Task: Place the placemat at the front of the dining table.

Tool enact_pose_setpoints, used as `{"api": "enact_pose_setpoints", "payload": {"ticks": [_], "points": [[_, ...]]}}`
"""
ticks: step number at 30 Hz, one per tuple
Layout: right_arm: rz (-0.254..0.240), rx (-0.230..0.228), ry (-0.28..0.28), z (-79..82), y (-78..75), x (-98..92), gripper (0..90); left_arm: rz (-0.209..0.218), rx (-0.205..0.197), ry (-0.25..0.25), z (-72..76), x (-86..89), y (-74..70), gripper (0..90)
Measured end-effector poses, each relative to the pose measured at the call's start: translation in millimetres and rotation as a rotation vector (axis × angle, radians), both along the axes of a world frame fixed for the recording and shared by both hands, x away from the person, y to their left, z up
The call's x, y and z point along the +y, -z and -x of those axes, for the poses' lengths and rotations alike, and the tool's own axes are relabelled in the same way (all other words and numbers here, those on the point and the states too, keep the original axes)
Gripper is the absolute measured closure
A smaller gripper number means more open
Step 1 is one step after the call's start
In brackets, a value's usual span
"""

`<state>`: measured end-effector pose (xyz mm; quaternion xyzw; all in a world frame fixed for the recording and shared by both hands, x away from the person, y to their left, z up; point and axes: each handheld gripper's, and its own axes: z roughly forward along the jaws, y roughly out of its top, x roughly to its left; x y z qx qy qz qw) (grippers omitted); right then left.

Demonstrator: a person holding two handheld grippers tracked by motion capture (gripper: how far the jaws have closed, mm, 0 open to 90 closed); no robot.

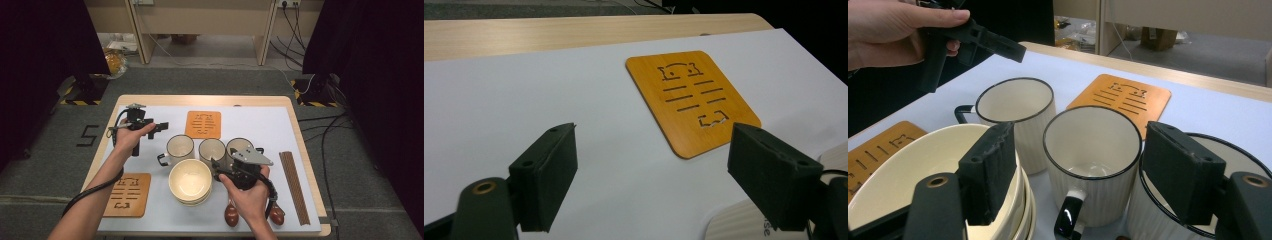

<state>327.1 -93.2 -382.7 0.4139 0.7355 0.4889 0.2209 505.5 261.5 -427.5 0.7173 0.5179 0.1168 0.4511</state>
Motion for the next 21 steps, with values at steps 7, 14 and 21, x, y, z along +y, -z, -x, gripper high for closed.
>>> {"api": "enact_pose_setpoints", "payload": {"ticks": [7,14,21], "points": [[-0.003,0.008,-0.008,-2.9,1.7,4.0,29.7,-0.003,-0.013,-0.021,8.1,7.8,-0.7,18.9],[-0.002,0.006,-0.022,-4.5,1.6,8.7,29.8,-0.008,-0.033,-0.028,17.9,15.0,-3.2,19.0],[0.006,0.013,-0.035,-4.9,3.7,14.0,29.9,-0.011,-0.043,-0.036,25.9,22.4,-5.7,19.0]]}}
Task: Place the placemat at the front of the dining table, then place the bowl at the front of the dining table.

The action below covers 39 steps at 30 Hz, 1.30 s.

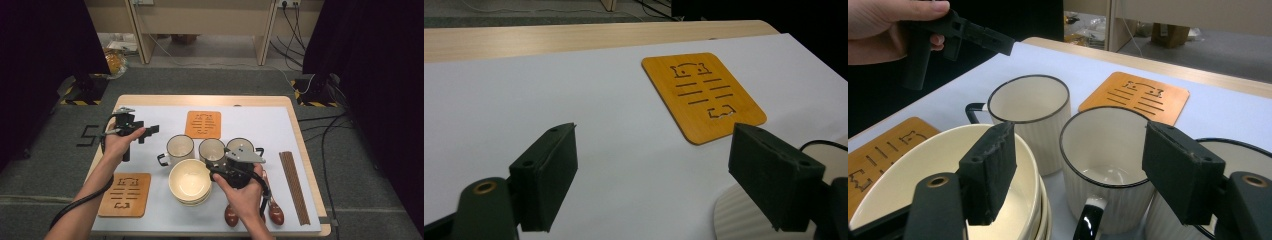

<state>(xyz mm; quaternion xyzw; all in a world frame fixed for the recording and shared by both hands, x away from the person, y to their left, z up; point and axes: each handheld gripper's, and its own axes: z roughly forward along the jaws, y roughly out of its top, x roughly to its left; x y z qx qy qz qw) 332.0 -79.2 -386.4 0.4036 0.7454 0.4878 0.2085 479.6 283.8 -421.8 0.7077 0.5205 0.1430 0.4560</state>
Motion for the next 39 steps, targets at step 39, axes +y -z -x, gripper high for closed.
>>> {"api": "enact_pose_setpoints", "payload": {"ticks": [39], "points": [[0.105,0.039,-0.141,-13.6,14.9,32.5,47.6,-0.028,-0.100,0.024,75.8,23.4,-8.6,16.8]]}}
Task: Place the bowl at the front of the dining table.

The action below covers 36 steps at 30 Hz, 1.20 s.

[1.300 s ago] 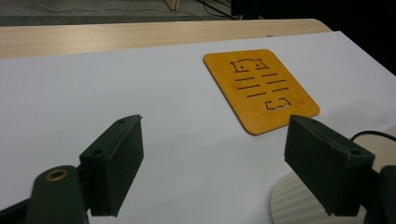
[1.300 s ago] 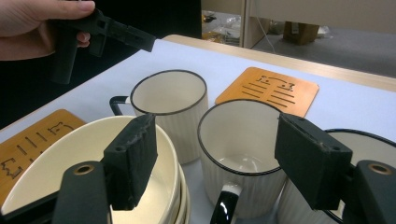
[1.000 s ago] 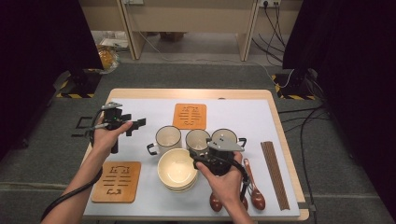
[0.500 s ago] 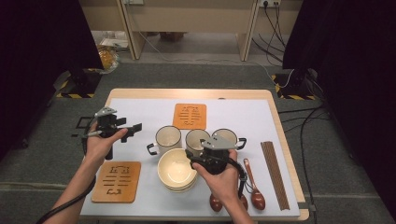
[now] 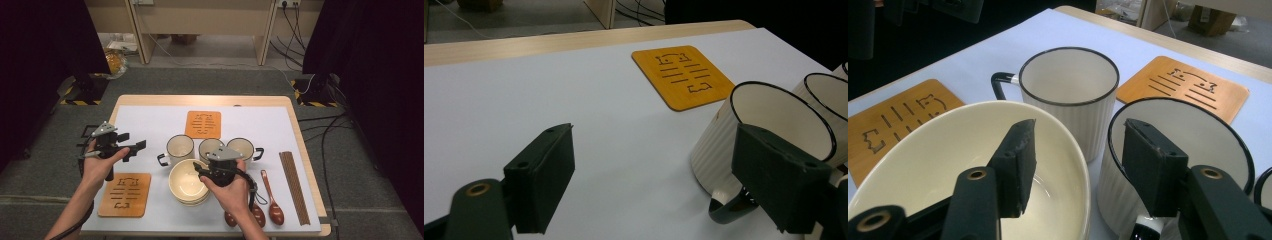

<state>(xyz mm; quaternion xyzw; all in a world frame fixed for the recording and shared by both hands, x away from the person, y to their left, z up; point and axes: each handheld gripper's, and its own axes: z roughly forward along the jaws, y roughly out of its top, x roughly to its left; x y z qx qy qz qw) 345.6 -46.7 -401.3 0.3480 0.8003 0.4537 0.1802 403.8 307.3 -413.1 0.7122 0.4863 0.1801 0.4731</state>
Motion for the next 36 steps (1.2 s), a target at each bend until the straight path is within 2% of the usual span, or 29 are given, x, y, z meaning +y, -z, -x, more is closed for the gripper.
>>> {"api": "enact_pose_setpoints", "payload": {"ticks": [6,12,26,36], "points": [[0.017,0.015,-0.002,-1.6,3.0,-0.4,56.6,0.003,0.007,0.008,3.7,-0.3,5.2,17.0],[0.033,0.015,-0.014,-2.0,3.5,-0.3,61.4,0.006,0.011,0.006,4.1,-0.2,7.0,17.2],[0.065,0.026,-0.038,-5.2,7.4,3.7,70.4,0.012,0.009,0.016,5.3,0.2,7.2,17.8],[0.070,0.038,-0.039,-6.1,9.6,5.3,74.3,0.025,0.016,0.018,5.7,1.4,9.6,18.0]]}}
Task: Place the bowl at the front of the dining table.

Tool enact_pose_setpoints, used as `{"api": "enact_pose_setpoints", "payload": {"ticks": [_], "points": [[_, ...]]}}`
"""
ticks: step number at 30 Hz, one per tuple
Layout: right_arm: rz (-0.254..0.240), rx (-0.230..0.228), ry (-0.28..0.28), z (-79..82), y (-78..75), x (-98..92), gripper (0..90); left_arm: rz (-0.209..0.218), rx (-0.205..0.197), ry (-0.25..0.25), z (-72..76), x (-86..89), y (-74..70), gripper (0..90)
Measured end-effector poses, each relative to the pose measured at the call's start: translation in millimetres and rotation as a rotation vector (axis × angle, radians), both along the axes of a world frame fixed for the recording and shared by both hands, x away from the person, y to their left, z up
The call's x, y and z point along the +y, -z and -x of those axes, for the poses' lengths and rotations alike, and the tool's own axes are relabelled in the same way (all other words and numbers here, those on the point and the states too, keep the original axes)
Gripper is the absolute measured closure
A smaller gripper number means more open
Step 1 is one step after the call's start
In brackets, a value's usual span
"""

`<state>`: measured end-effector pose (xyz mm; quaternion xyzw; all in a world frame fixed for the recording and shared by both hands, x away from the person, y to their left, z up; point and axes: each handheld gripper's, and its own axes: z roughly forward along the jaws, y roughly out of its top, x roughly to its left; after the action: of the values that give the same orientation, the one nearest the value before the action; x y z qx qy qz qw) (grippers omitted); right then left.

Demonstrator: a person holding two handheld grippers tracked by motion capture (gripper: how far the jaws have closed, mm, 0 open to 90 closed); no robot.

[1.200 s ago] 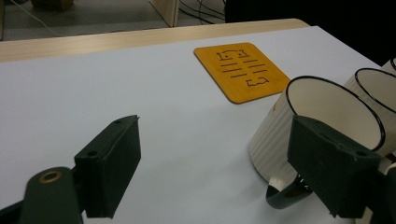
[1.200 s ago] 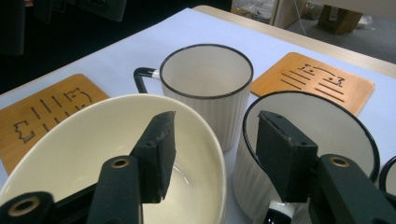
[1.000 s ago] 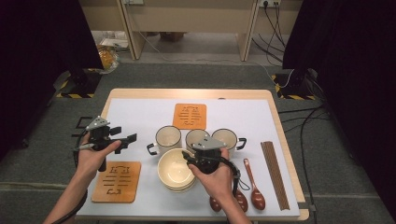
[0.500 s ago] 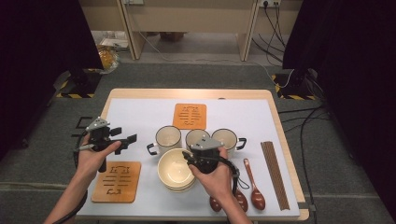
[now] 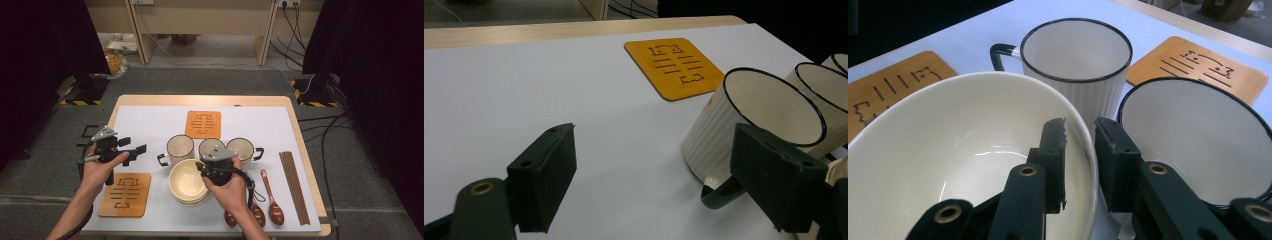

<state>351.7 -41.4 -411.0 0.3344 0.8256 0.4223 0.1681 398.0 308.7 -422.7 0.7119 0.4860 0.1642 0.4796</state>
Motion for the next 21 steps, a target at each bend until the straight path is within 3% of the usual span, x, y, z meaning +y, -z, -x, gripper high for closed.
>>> {"api": "enact_pose_setpoints", "payload": {"ticks": [21], "points": [[0.027,0.005,-0.009,-1.2,1.2,1.3,79.3,-0.010,0.007,0.006,-0.8,0.3,3.0,18.5]]}}
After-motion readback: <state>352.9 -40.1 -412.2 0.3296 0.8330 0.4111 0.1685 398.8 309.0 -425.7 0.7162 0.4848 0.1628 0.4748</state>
